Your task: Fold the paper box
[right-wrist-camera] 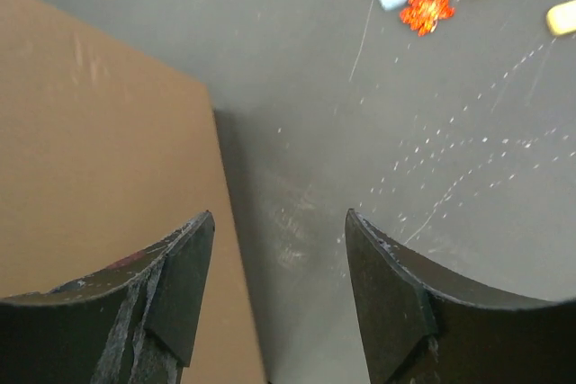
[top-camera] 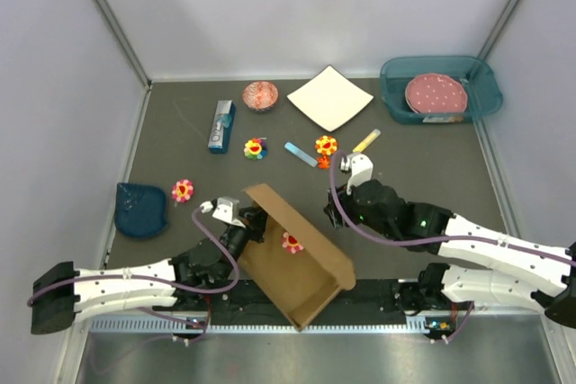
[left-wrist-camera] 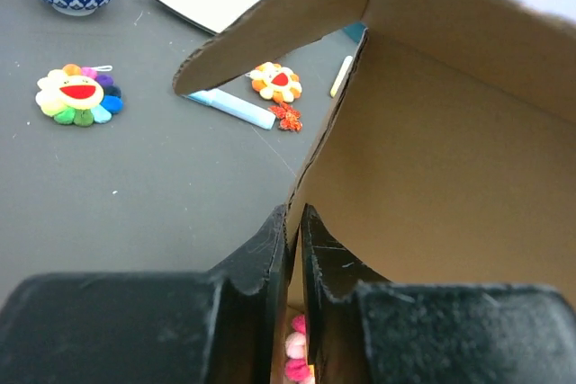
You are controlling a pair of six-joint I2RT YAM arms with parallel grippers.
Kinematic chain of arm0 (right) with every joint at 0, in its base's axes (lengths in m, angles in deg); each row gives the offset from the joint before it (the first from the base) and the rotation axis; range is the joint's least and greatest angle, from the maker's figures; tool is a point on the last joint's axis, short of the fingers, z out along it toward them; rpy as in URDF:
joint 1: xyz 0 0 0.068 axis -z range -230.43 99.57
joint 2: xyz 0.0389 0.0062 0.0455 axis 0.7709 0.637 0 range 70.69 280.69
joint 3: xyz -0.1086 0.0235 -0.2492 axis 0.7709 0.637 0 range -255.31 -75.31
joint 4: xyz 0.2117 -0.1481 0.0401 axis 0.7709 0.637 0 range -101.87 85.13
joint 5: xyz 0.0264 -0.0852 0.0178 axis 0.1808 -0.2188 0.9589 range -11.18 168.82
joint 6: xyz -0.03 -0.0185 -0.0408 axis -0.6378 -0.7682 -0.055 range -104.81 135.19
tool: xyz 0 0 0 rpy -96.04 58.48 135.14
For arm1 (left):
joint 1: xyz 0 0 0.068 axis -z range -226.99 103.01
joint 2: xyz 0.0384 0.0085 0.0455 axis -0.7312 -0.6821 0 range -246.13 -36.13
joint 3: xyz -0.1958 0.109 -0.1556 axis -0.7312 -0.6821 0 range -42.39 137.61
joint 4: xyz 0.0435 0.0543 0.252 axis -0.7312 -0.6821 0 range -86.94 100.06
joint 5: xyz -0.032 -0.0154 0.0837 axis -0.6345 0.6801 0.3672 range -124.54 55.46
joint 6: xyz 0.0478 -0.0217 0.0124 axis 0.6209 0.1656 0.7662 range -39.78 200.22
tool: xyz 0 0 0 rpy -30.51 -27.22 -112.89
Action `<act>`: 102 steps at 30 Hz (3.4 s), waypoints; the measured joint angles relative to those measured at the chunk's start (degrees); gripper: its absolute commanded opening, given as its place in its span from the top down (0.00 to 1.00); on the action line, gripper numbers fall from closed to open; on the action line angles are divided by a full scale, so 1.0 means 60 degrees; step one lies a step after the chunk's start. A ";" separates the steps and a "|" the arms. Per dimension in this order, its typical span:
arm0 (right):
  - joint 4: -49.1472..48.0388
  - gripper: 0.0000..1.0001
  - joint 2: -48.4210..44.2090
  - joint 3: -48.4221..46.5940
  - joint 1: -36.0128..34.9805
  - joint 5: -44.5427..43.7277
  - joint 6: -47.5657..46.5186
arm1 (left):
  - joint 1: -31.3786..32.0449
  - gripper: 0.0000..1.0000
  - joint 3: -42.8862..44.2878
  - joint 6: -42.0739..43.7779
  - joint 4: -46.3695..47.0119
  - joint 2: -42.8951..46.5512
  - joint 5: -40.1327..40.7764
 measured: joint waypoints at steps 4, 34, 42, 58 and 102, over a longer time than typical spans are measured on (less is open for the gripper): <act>-0.0040 0.41 -0.0466 0.0798 -0.0208 0.0124 0.0288 | 0.0182 0.83 0.0000 -0.0127 -0.0710 0.0470 0.0215; -0.0401 0.36 -0.1545 0.0463 -0.0466 0.0506 0.0452 | 0.0353 0.52 0.1246 -0.2787 -0.7756 0.1912 0.0430; -0.0401 0.36 -0.1592 0.0514 -0.0466 0.0499 0.0452 | 0.0357 0.48 0.2641 -0.4958 -1.0236 0.1282 -0.0237; -0.0816 0.37 -0.1468 0.0539 -0.0470 0.0947 0.0368 | 0.0459 0.55 0.3792 -1.0018 -1.5234 0.0874 -0.1945; -0.0823 0.36 -0.2109 0.1268 -0.0474 0.0379 0.0342 | 0.0841 1.00 0.2947 -0.6386 -1.2633 0.3060 -0.6207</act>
